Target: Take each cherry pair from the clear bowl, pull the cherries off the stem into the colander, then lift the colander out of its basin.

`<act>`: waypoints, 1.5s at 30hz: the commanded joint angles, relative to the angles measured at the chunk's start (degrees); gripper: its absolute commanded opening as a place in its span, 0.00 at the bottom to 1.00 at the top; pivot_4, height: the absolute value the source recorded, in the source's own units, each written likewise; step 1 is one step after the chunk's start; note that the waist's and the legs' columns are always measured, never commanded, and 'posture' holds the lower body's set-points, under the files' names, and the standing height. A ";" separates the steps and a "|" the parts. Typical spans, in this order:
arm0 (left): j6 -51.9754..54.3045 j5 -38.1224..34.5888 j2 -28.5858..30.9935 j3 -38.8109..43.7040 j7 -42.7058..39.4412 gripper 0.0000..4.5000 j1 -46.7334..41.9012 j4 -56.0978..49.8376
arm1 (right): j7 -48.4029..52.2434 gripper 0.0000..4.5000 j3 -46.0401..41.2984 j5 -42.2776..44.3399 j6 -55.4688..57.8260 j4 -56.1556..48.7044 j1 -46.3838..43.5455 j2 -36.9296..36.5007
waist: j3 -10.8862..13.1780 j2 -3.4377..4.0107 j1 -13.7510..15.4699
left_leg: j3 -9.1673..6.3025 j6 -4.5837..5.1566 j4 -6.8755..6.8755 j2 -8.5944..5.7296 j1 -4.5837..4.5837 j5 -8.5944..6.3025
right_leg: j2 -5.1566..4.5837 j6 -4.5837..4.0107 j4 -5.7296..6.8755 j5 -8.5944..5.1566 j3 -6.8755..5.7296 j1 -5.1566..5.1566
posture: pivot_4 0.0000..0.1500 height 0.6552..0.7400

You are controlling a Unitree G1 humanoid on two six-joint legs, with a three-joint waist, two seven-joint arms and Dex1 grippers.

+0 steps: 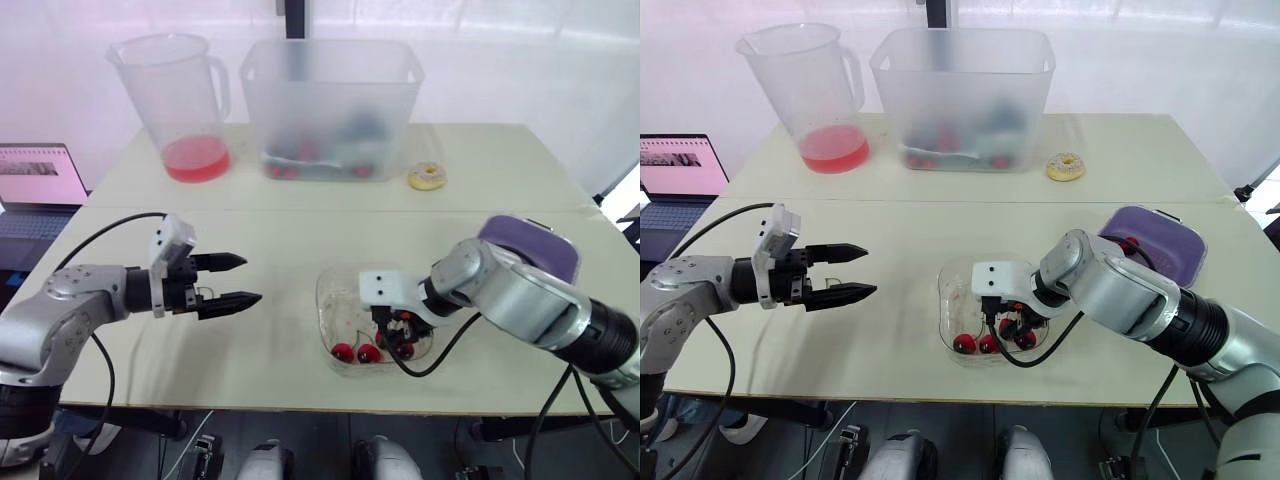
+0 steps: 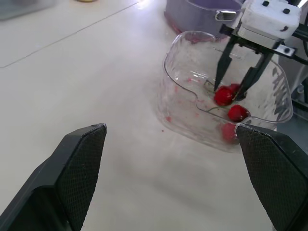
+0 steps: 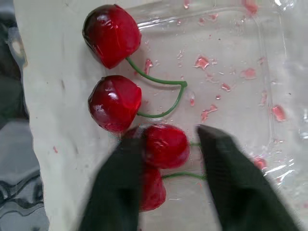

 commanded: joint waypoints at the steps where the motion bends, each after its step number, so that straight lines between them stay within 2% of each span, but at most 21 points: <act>1: -0.33 -0.62 -0.11 0.97 0.10 1.00 -2.18 -0.19 | 1.26 0.12 -0.81 -0.44 -0.21 -1.74 -1.95 -0.04 | 0.00 0.00 -0.01 | 0.00 0.00 0.00 0.00 0.00 0.00 | 0.00 0.00 0.00 0.00 0.00 0.00 | 1.00 0.39; 10: -0.01 -0.40 -0.98 -0.24 -0.13 1.00 -4.01 0.61 | 1.99 0.12 -5.78 0.53 -1.63 -1.05 -3.97 1.84 | 0.00 0.00 -0.12 | 0.00 -0.02 0.00 0.00 0.01 0.01 | 0.01 0.00 0.04 0.00 0.00 0.00 | 1.00 0.39; 16: -0.28 -0.21 -1.77 -1.24 -0.36 1.00 -4.79 1.05 | 3.22 0.12 -2.69 -1.06 0.63 -1.32 -4.76 -0.52 | 0.00 0.00 0.04 | 0.00 -0.01 0.01 -0.04 0.00 0.01 | -0.02 0.00 0.03 0.00 0.00 0.00 | 1.00 0.39; 22: -0.04 -0.02 -2.65 -1.43 0.01 1.00 -4.65 0.68 | 2.07 0.12 -1.88 -0.37 4.25 -1.50 -4.43 0.40 | 0.00 0.00 -0.21 | 0.00 -0.01 0.01 -0.02 0.01 0.00 | 0.00 0.00 0.04 0.00 0.00 0.00 | 1.00 0.39; 25: 0.33 -0.22 -2.86 -1.35 0.09 1.00 -4.42 0.35 | 1.56 0.29 -2.47 0.38 5.95 -2.14 -4.34 0.54 | 0.00 0.00 -0.22 | 0.00 -0.01 0.01 -0.02 0.01 0.01 | 0.00 0.00 0.04 0.00 0.00 -0.01 | 1.00 0.39; 28: 0.21 -0.19 -3.50 -1.36 0.71 1.00 -4.19 0.04 | 1.12 0.59 -1.71 -0.22 5.49 -2.97 -3.54 -0.55 | 0.00 0.00 -0.14 | 0.00 -0.01 0.01 -0.02 0.01 0.01 | -0.01 0.00 0.04 0.00 0.00 -0.01 | 1.00 0.39; 42: -0.50 0.54 -4.20 -2.14 1.13 1.00 -4.11 -0.27 | -1.40 0.59 1.00 -2.56 3.19 -0.48 -0.05 -0.18 | 0.00 0.00 -0.09 | 0.00 -0.01 0.02 -0.03 0.01 0.01 | -0.01 0.00 0.05 0.00 0.00 0.00 | 1.00 0.39; 45: -0.48 0.48 -4.30 -2.07 1.27 1.00 -4.03 -0.47 | -1.81 0.39 0.68 -2.54 3.33 -0.18 -0.21 0.75 | 0.00 -0.01 -0.10 | 0.00 -0.01 0.02 -0.03 0.01 0.01 | -0.01 0.00 0.05 0.00 0.00 0.00 | 1.00 0.39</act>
